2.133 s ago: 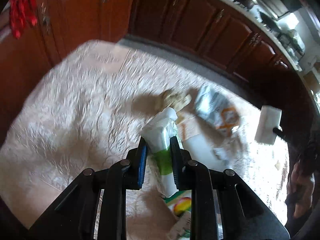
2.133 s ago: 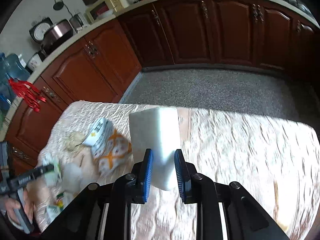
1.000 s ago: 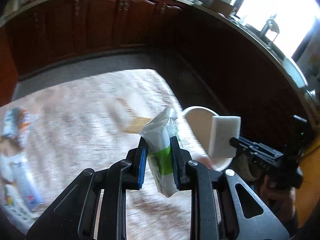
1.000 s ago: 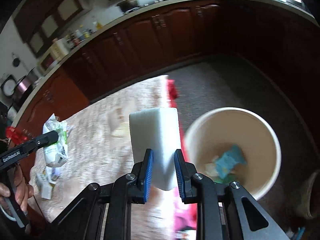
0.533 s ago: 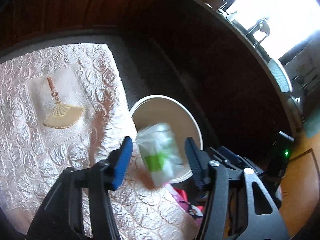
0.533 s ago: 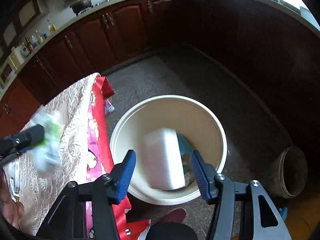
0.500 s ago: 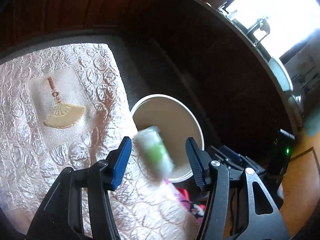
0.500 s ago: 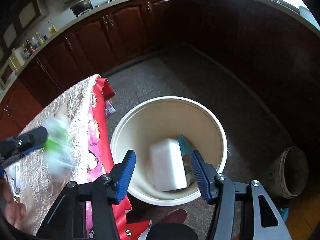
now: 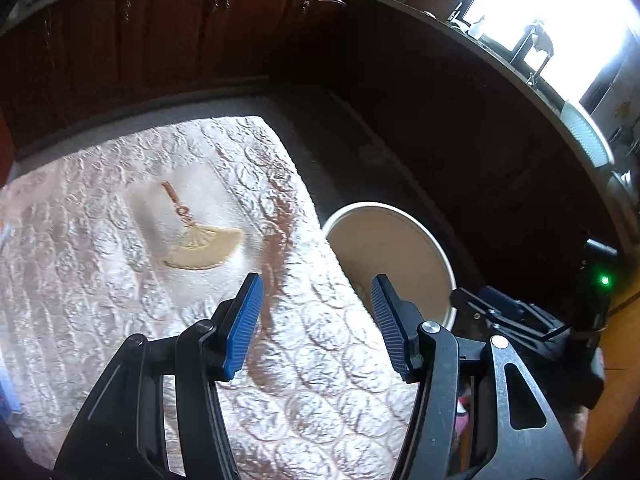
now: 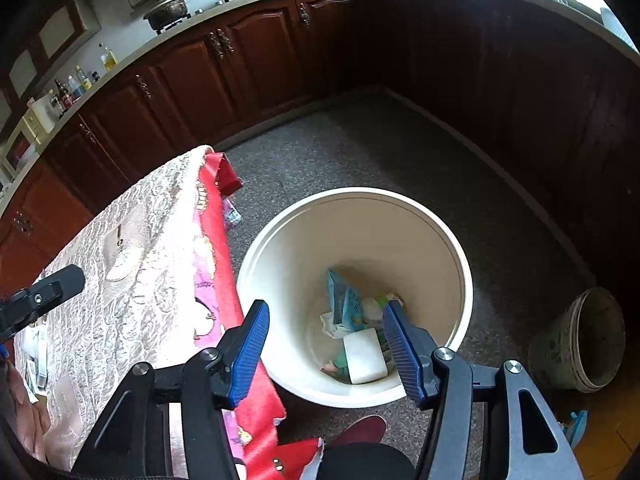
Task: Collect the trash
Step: 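Move both open tools back over the trash on the table, then grasp a white foam block with the left tool while the right tool grasps the white medicine box, then carry block and medicine box to the white bucket and open both tools over it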
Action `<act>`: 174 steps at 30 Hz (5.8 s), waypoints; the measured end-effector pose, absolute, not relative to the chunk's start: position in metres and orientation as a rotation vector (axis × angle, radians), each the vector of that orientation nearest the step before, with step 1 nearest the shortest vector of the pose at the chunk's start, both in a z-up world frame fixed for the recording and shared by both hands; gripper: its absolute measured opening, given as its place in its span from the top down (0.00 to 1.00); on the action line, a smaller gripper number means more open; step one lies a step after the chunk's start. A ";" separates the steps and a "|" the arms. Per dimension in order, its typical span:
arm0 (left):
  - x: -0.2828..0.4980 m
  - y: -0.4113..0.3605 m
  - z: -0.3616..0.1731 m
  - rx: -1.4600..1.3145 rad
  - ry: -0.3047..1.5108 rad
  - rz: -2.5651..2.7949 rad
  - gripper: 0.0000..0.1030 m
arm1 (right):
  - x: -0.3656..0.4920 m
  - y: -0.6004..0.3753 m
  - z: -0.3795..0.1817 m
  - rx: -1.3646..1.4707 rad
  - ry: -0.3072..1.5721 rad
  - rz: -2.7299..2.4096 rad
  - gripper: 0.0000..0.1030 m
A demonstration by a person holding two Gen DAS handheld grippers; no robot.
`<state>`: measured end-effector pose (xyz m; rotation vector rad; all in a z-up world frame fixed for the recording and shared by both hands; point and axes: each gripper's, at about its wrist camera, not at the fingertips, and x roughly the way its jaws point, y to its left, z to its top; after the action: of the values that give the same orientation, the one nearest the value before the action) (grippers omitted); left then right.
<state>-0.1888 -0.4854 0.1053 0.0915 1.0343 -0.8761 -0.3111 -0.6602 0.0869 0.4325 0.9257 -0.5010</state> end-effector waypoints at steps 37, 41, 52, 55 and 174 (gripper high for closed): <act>-0.165 -0.296 0.140 0.092 0.897 -0.489 0.47 | -0.220 -0.487 0.121 0.222 0.923 -0.155 0.31; -0.164 -0.272 0.139 0.078 0.911 -0.459 0.47 | -0.208 -0.465 0.121 0.198 0.927 -0.109 0.31; -0.138 -0.181 0.131 -0.001 0.983 -0.357 0.47 | -0.183 -0.407 0.112 0.149 0.968 0.030 0.30; -0.123 -0.154 0.125 -0.037 1.017 -0.317 0.47 | -0.175 -0.392 0.110 0.143 0.984 0.073 0.30; -0.206 -0.528 0.082 0.193 1.080 -0.949 0.42 | -0.298 -0.681 0.078 0.403 0.983 -0.544 0.35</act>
<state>-0.2063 -0.5278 0.0816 0.1934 1.0798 -0.9488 -0.2980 -0.6808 0.0775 0.4028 0.9830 -0.5440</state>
